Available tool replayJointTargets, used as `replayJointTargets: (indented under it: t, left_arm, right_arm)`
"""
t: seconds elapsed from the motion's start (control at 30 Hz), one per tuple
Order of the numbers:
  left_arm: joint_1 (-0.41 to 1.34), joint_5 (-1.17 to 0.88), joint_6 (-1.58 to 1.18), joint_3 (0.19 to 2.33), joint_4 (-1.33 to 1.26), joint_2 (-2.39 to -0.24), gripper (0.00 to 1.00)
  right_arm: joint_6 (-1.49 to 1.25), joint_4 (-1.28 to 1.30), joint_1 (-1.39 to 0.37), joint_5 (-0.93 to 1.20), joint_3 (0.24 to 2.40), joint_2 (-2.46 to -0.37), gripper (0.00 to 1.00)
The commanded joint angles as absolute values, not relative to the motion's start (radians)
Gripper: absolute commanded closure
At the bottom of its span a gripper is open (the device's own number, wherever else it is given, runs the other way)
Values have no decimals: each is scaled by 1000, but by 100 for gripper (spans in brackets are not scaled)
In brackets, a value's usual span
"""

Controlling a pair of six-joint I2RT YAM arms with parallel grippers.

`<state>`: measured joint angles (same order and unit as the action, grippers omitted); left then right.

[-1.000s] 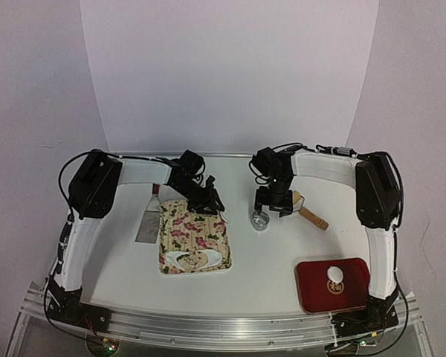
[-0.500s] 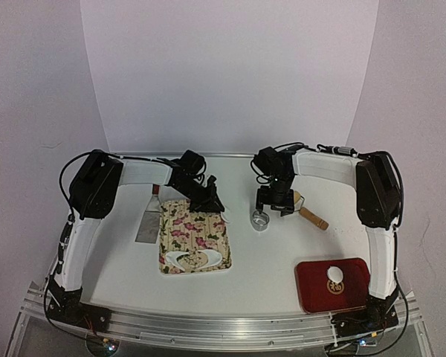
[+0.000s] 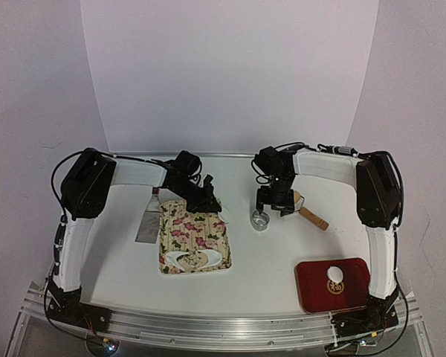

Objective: Roll out the dumpling wrappers from the dough

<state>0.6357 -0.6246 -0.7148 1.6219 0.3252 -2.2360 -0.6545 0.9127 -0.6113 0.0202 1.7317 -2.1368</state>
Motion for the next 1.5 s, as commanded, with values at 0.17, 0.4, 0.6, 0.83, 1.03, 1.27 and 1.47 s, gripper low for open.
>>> replayJointTargets:
  t: [0.17,0.4,0.6,0.83,1.03,1.27,1.47]
  left_arm:
    - [607,-506,-721,1472,308,-2007,92]
    - [600,-452,-689,1502,415,-2058,89]
    - [590,-339,-611,1544,498,-2023,60]
    - [510,-228,-470,1591,605,-1929,20]
    - [347,-355,-288,1663,635,-1951,6]
    - [229,-513,-177,1782,613,-2089,4]
    - [193,-643,-142,1891,612,-2224,4]
  right_arm:
    - [-642,913,-606,39,1771,-2128,28]
    - [-645,911,-606,36,1761,-2115,28]
    - [-650,913,-606,6,1741,-2070,27]
    - [-653,915,-606,-31,1720,-2018,24]
    - [-634,910,-604,-25,1718,-1982,21]
    - [-613,880,-596,15,1693,-1880,15]
    - [-615,872,-579,39,1672,-1803,12]
